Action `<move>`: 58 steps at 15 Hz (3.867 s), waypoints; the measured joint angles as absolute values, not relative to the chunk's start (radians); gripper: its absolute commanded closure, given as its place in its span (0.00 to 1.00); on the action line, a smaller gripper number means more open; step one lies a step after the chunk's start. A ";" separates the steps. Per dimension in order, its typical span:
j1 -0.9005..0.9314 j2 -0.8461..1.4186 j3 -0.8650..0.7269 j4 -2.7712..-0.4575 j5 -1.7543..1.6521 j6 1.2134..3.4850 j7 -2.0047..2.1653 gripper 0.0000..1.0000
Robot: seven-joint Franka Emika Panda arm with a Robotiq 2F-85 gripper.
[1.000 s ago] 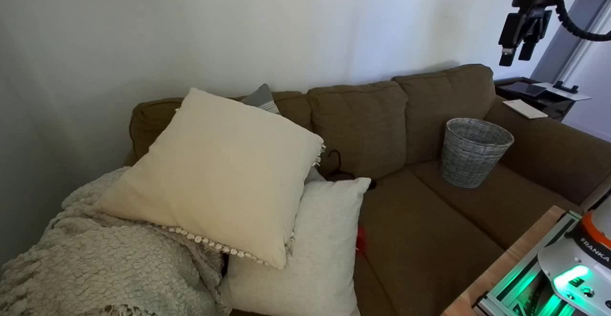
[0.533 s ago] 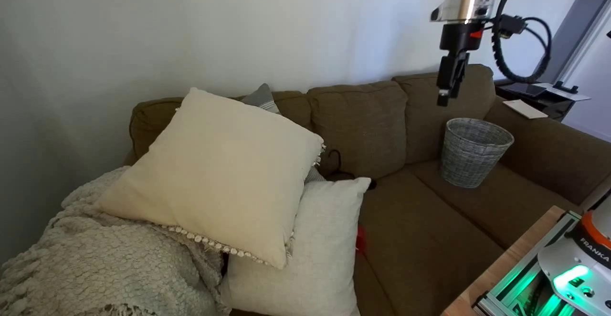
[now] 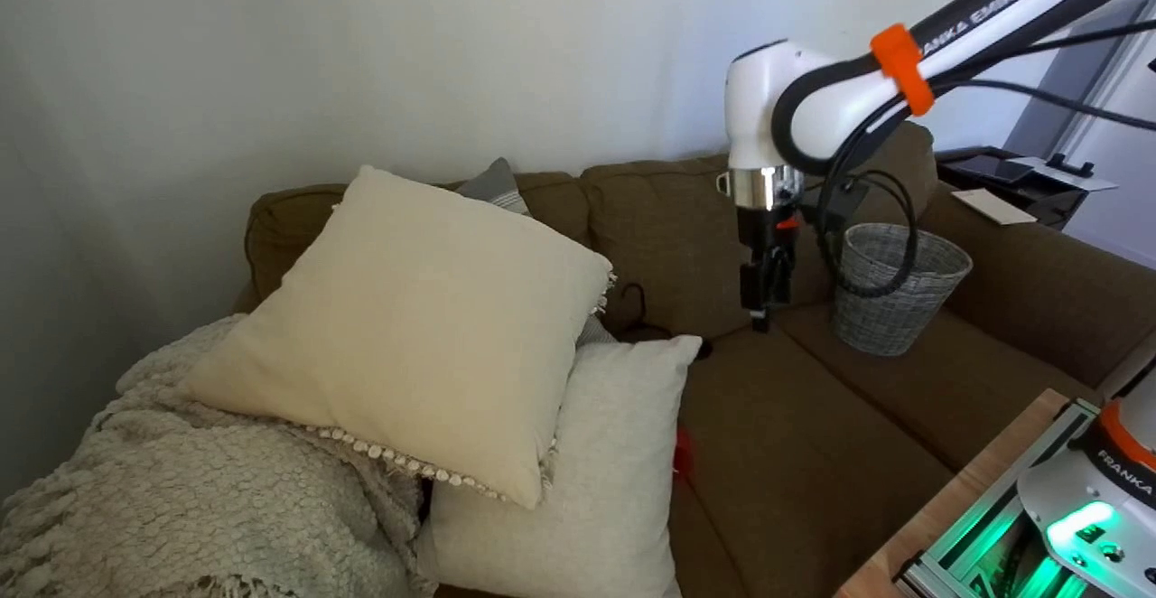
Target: Put the cup in the basket
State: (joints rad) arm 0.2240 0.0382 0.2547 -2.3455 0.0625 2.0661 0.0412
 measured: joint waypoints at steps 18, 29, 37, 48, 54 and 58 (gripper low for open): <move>0.364 0.320 0.105 -2.569 -0.318 2.795 0.392 0.00; 0.567 0.834 -0.141 -2.450 -0.591 3.318 0.577 0.00; 0.652 0.844 -0.138 -2.341 -0.435 2.980 0.643 0.00; 0.868 0.926 -0.248 -2.152 -0.297 2.733 0.659 0.00; 1.088 1.044 -0.447 -2.208 -0.289 3.213 0.750 0.00; 1.184 1.115 -0.493 -2.210 -0.174 3.293 0.710 0.00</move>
State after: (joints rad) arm 1.1845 1.1146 -0.4928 -2.2101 -0.1740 3.2930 0.7105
